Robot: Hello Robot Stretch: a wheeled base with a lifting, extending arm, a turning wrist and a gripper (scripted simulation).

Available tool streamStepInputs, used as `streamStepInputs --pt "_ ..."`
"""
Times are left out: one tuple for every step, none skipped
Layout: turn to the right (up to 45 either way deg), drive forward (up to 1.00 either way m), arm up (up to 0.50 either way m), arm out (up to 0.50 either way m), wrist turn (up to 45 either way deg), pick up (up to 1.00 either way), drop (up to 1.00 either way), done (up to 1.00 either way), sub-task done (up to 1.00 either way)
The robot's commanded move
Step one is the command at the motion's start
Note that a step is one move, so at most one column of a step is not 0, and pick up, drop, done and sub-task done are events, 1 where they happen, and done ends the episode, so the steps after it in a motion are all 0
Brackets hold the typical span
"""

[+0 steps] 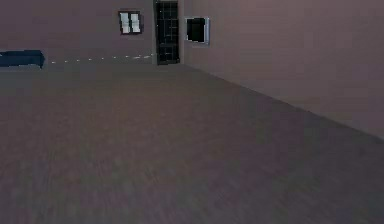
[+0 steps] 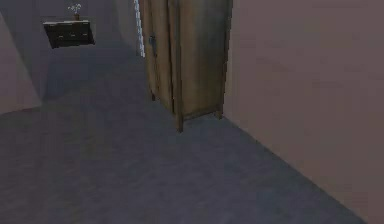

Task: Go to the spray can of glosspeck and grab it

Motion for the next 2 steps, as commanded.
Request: streamStepInputs --pt "-15.0 0.00 0.00 0.00 0.0 0.00 0.00 0.00 0.00" --pt "0.0 1.00 0.00 0.00 0.0 0.00 0.00 0.00 0.00"
